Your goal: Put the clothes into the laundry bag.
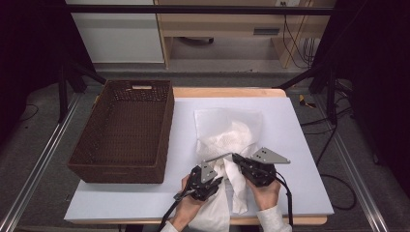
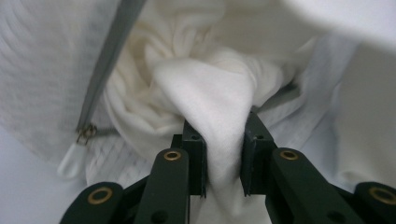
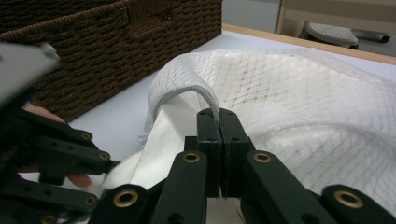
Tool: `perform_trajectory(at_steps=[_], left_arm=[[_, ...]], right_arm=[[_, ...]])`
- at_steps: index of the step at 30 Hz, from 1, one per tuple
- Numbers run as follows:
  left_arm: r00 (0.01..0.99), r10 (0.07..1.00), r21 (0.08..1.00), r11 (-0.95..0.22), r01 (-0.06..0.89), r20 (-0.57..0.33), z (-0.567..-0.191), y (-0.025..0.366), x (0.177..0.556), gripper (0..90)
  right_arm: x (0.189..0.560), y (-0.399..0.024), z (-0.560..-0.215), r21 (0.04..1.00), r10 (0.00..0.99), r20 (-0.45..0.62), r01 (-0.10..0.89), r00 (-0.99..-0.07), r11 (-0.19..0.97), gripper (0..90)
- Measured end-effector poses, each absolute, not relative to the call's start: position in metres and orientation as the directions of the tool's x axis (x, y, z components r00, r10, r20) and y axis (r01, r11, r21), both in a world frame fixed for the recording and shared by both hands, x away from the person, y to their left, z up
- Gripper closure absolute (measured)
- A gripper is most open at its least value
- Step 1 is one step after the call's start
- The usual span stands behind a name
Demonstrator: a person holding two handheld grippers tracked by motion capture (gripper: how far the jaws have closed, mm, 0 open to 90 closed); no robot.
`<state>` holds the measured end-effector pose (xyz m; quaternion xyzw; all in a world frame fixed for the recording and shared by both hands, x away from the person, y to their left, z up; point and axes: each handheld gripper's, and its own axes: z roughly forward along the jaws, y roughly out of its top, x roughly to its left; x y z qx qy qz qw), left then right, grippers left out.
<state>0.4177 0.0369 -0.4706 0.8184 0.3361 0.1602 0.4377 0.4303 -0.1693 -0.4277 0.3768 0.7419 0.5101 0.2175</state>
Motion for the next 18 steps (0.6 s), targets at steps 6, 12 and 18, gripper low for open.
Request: perform_trajectory(at_steps=[6, 12, 18], left_arm=[[0.753, 0.656, 0.885, -0.322, 0.337, -0.048, -0.441, 0.026, 0.414, 75.3], [0.734, 0.679, 0.883, -0.357, 0.306, 0.021, -0.438, -0.006, 0.432, 75.5], [0.687, 0.726, 0.847, -0.385, 0.367, 0.032, -0.463, -0.017, 0.464, 76.3]], right_arm=[[0.43, -0.168, -0.427, 0.924, 0.777, 0.064, 0.331, -0.626, 0.191, 89.4], [0.428, -0.169, -0.422, 0.932, 0.778, 0.057, 0.313, -0.626, 0.184, 89.5], [0.425, -0.175, -0.42, 0.93, 0.773, 0.07, 0.321, -0.63, 0.178, 89.5]])
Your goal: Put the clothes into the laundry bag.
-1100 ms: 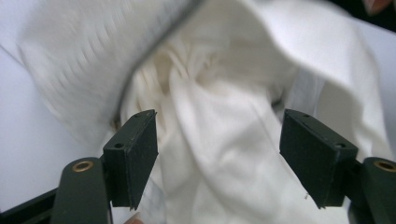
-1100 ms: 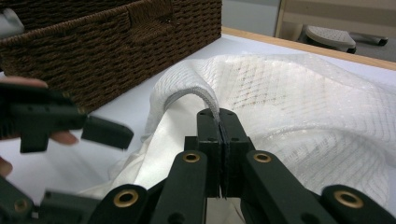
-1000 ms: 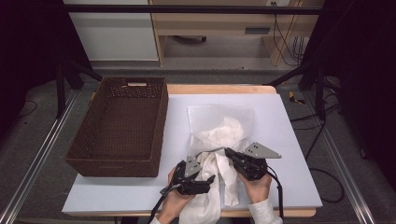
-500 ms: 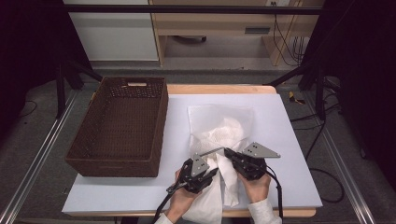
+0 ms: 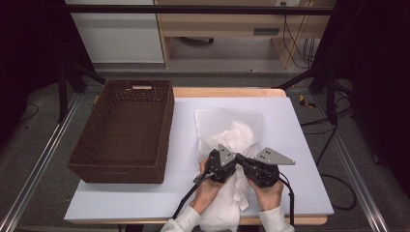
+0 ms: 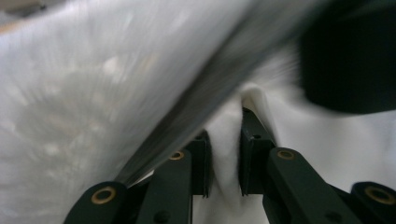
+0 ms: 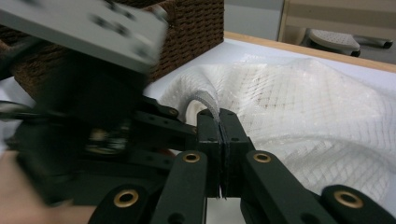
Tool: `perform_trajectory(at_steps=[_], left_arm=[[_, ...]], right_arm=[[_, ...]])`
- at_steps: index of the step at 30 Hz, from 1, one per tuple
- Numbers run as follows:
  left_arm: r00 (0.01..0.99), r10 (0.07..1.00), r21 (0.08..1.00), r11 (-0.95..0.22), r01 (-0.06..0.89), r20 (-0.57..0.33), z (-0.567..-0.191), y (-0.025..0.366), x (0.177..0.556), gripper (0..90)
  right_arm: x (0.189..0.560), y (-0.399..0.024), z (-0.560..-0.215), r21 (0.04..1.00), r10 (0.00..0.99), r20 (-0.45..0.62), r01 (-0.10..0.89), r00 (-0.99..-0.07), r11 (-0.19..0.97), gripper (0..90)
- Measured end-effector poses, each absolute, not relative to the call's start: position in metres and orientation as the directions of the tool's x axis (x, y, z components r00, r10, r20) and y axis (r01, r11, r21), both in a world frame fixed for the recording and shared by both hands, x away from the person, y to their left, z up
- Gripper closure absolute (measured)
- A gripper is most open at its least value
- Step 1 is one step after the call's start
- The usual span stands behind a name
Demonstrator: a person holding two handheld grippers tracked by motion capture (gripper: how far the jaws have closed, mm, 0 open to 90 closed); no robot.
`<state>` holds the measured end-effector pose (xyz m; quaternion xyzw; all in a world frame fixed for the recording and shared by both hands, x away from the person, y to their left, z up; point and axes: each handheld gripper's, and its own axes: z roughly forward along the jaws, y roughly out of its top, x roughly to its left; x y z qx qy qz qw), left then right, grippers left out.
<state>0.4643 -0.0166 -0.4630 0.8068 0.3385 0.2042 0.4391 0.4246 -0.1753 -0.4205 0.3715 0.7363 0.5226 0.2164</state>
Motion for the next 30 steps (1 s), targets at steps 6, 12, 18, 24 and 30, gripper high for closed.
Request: perform_trajectory(at_steps=[6, 12, 18, 24, 30], left_arm=[[0.693, 0.721, 0.854, -0.368, 0.368, 0.012, -0.47, -0.009, 0.47, 74.4], [0.744, 0.667, 0.862, -0.351, 0.365, -0.044, -0.465, 0.018, 0.445, 32.6], [0.753, 0.657, 0.855, -0.363, 0.371, -0.048, -0.474, 0.044, 0.415, 22.9], [0.719, 0.685, 0.797, -0.367, 0.48, -0.118, -0.487, 0.041, 0.428, 31.5], [0.746, 0.661, 0.787, -0.419, 0.453, -0.077, -0.486, 0.027, 0.436, 73.5]], right_arm=[[0.426, -0.177, -0.427, 0.922, 0.785, 0.075, 0.343, -0.615, 0.18, 89.5], [0.431, -0.176, -0.433, 0.914, 0.789, 0.08, 0.36, -0.609, 0.185, 89.5], [0.428, -0.174, -0.431, 0.918, 0.785, 0.063, 0.345, -0.617, 0.198, 89.4], [0.43, -0.172, -0.433, 0.914, 0.783, 0.064, 0.351, -0.618, 0.202, 89.4], [0.431, -0.173, -0.434, 0.913, 0.782, 0.072, 0.356, -0.619, 0.198, 89.4]])
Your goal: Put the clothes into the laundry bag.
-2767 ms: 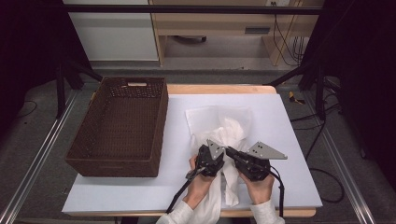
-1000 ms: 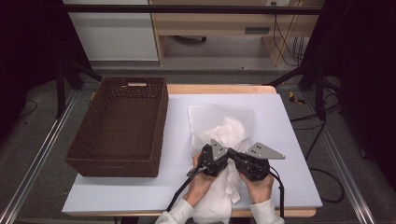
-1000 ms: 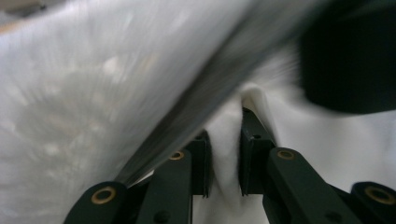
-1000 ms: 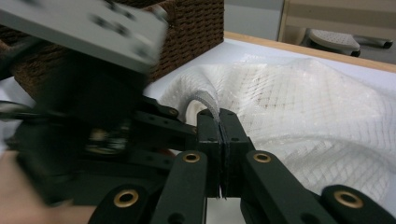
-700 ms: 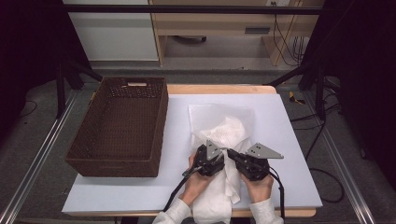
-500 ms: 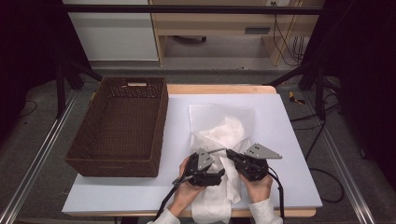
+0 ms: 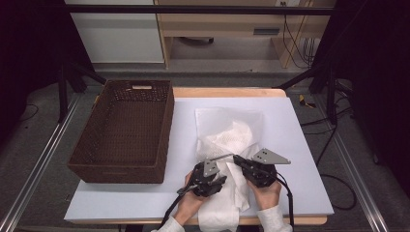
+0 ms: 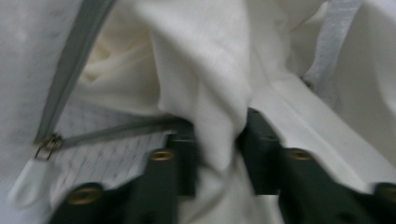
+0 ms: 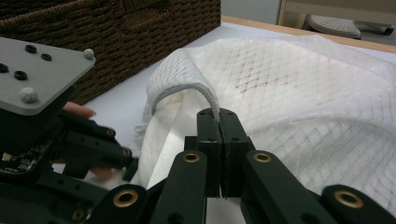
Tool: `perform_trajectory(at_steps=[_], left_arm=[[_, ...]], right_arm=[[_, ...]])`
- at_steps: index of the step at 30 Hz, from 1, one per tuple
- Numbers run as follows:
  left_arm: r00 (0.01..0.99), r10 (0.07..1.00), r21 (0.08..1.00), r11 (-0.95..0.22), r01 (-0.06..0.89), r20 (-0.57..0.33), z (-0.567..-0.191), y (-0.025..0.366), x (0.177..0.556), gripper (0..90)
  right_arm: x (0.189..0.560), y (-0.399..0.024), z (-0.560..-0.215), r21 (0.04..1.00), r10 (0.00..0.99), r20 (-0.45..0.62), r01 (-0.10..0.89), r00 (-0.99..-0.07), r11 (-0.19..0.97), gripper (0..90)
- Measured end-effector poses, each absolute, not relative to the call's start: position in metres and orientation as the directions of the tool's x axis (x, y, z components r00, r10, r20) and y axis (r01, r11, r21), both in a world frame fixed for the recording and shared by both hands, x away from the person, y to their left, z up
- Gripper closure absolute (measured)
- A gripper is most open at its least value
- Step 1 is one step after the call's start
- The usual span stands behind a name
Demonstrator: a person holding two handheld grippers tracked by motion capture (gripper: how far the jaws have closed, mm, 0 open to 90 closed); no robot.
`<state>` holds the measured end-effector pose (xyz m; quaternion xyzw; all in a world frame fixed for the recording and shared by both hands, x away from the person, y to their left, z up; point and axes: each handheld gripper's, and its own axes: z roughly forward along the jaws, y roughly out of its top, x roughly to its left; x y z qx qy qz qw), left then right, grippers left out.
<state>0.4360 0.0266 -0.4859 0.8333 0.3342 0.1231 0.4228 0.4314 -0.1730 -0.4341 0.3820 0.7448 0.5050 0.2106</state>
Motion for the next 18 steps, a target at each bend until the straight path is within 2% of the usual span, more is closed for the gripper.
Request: perform_trajectory(at_steps=[1, 3, 6, 9, 15, 18], left_arm=[[0.743, 0.666, 0.789, -0.416, 0.452, -0.074, -0.485, 0.025, 0.436, 79.9], [0.753, 0.656, 0.808, -0.415, 0.418, -0.052, -0.479, 0.022, 0.433, 83.0], [0.763, 0.644, 0.848, -0.375, 0.375, -0.052, -0.465, 0.016, 0.431, 83.7], [0.766, 0.643, 0.866, -0.38, 0.326, -0.006, -0.453, 0.003, 0.435, 83.8], [0.716, 0.698, 0.869, -0.346, 0.353, -0.013, -0.455, -0.018, 0.46, 84.0], [0.683, 0.727, 0.857, -0.393, 0.334, 0.066, -0.464, -0.025, 0.467, 84.1]], right_arm=[[0.431, -0.173, -0.434, 0.913, 0.782, 0.073, 0.357, -0.619, 0.197, 89.4], [0.431, -0.173, -0.434, 0.913, 0.78, 0.072, 0.356, -0.622, 0.2, 89.4], [0.431, -0.172, -0.432, 0.915, 0.777, 0.078, 0.354, -0.624, 0.193, 89.4], [0.429, -0.171, -0.43, 0.923, 0.772, 0.062, 0.331, -0.633, 0.197, 89.4], [0.428, -0.176, -0.424, 0.93, 0.761, 0.061, 0.314, -0.646, 0.192, 89.5], [0.428, -0.177, -0.425, 0.927, 0.771, 0.065, 0.325, -0.633, 0.189, 89.5]])
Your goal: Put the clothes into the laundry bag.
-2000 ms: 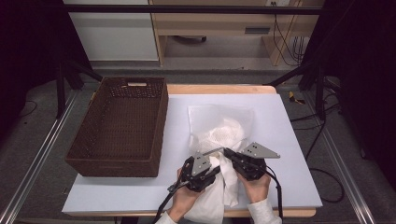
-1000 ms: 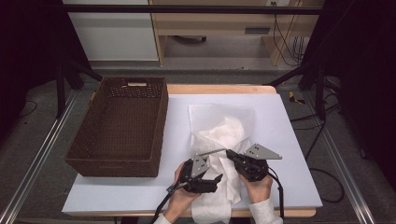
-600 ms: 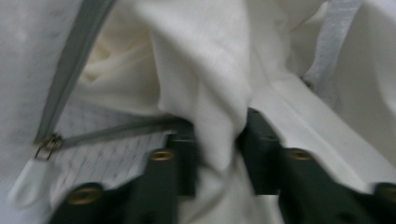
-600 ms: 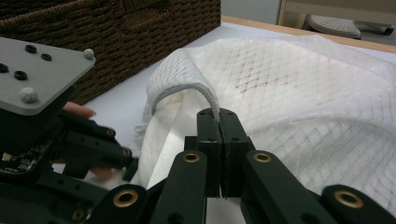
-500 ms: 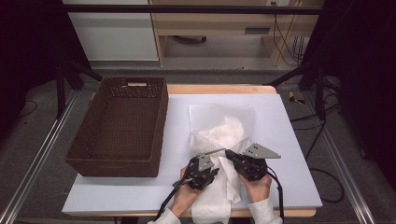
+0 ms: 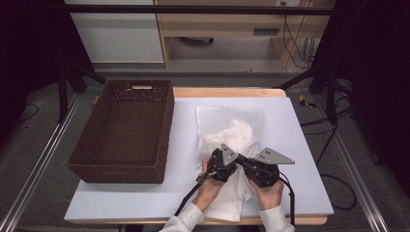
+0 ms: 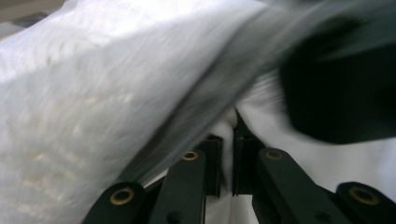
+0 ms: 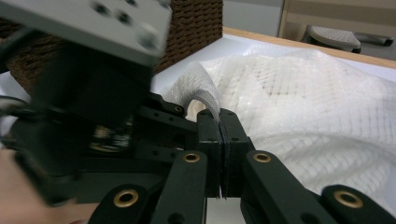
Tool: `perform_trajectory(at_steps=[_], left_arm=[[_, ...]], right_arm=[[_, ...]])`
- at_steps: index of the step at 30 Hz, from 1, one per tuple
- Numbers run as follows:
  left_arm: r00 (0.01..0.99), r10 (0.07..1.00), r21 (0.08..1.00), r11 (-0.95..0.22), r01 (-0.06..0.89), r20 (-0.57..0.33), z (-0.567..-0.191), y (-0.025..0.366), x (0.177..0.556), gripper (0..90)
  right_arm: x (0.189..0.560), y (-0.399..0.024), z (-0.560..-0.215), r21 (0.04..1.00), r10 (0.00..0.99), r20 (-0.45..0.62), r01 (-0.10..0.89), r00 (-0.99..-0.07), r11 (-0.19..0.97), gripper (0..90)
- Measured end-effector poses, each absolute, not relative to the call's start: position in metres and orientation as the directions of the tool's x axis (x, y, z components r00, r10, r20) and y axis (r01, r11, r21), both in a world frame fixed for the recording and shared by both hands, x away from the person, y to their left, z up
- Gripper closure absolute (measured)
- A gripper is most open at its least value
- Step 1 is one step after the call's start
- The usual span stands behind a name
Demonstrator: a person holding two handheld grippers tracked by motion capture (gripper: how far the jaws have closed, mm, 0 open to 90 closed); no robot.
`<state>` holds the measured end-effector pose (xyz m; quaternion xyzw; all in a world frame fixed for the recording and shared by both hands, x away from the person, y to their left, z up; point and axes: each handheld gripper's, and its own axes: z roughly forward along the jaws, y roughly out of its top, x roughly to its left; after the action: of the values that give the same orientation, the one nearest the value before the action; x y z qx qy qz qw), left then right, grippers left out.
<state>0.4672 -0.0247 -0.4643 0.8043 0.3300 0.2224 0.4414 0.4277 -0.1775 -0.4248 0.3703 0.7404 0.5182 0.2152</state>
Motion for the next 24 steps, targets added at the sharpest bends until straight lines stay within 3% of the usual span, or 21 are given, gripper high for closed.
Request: perform_trajectory(at_steps=[8, 10, 12, 15, 18, 24], left_arm=[[0.717, 0.696, 0.862, -0.381, 0.333, 0.031, -0.473, -0.012, 0.472, 81.1], [0.749, 0.663, 0.866, -0.372, 0.335, -0.006, -0.47, -0.006, 0.465, 68.0], [0.775, 0.632, 0.863, -0.401, 0.306, 0.019, -0.468, 0.001, 0.453, 46.4], [0.739, 0.67, 0.86, -0.414, 0.297, 0.067, -0.469, 0.013, 0.432, 32.1], [0.753, 0.658, 0.865, -0.37, 0.339, -0.014, -0.472, 0.028, 0.418, 32.9], [0.767, 0.641, 0.777, -0.47, 0.418, -0.025, -0.485, 0.03, 0.42, 39.2]], right_arm=[[0.43, -0.184, -0.432, 0.916, 0.785, 0.088, 0.36, -0.613, 0.178, 89.5], [0.43, -0.183, -0.433, 0.914, 0.787, 0.087, 0.362, -0.611, 0.18, 89.5], [0.43, -0.183, -0.433, 0.915, 0.788, 0.086, 0.362, -0.609, 0.18, 89.5], [0.429, -0.183, -0.432, 0.917, 0.788, 0.082, 0.357, -0.61, 0.181, 89.5], [0.429, -0.182, -0.433, 0.915, 0.788, 0.08, 0.358, -0.61, 0.184, 89.4], [0.429, -0.181, -0.434, 0.914, 0.791, 0.076, 0.36, -0.607, 0.189, 89.4]])
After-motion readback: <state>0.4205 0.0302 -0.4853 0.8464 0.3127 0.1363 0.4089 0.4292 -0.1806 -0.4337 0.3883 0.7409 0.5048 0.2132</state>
